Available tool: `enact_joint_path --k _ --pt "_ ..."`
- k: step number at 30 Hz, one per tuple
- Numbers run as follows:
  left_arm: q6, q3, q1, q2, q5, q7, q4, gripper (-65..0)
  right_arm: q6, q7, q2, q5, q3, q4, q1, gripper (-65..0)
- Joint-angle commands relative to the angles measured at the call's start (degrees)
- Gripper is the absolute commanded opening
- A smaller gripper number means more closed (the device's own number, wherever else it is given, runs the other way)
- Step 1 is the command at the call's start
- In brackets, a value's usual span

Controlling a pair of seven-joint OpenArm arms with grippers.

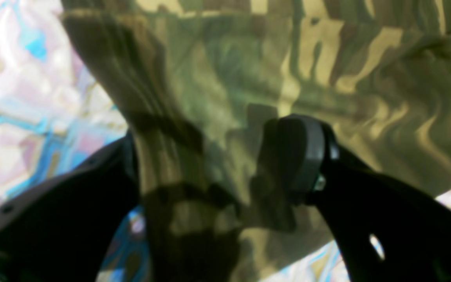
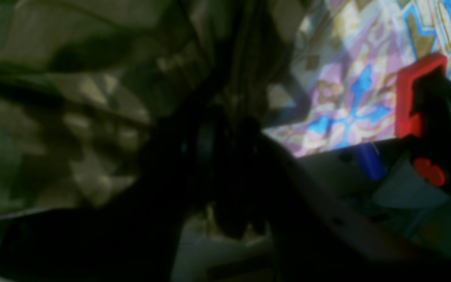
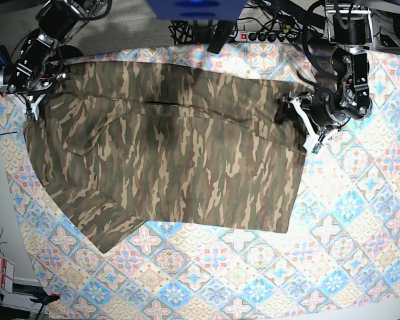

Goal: Fold the T-shirt properly
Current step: 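Pull the folded shirt further toward the robot with both grippers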

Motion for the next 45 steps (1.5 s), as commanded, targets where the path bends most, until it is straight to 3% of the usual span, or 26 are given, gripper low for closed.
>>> enact_joint_path --k 1,4,7,13,15,17,27,32,37,40,45 --pt "-0.1 0.3 0.2 -0.1 1.0 2.3 -1.9 -22.8 -0.1 -2.3 0.1 -2.1 0.2 -0.8 -0.9 -53.5" --pt "-0.1 0.4 0.9 -0.1 1.1 2.2 -4.9 -25.7 -0.1 -2.2 0.1 -2.1 0.2 -0.8 -0.9 -53.5" --pt "-0.1 0.4 2.9 -0.2 1.1 2.1 -6.0 -33.1 -0.1 -2.2 0.1 -2.1 0.2 -0.8 -0.9 -53.6" --pt "-0.1 0.4 7.5 -0.5 1.1 2.1 -6.0 -61.4 -0.1 -2.2 0.1 -2.1 0.2 -0.7 -0.9 -56.5" --pt "-0.1 0.4 8.9 -1.1 1.1 2.0 -6.0 -65.0 -0.1 -2.2 0.1 -2.1 0.2 -0.7 -0.9 -61.0" --pt "-0.1 0.4 10.4 -1.1 1.1 1.7 -5.9 -65.0 -0.1 -2.3 0.1 -2.1 0.2 -0.7 -0.9 -64.0" --pt "-0.1 -2.2 18.8 -3.1 0.9 -5.7 -5.9 -65.0 -0.1 -2.2 0.2 -2.1 0.2 -0.8 -0.7 -64.3" --pt "-0.1 -6.8 19.5 -4.5 1.0 -6.0 -6.2 -65.0 -0.1 -2.2 0.5 -2.1 0.6 -1.3 1.8 -64.3" --pt "-0.1 -6.8 18.8 -5.4 1.0 -5.9 -5.9 -65.0 -0.1 -2.5 0.5 -2.1 0.3 -0.9 2.0 -64.1" --pt "-0.1 -6.7 16.9 -5.3 1.2 -5.5 -6.0 -63.5 -0.1 -2.5 0.4 -2.1 0.3 -0.8 2.0 -58.5" --pt "-0.1 -6.8 16.3 -5.3 0.9 -5.6 -5.9 -47.8 -0.1 -2.1 0.4 -2.1 0.2 -0.7 1.9 -41.4"
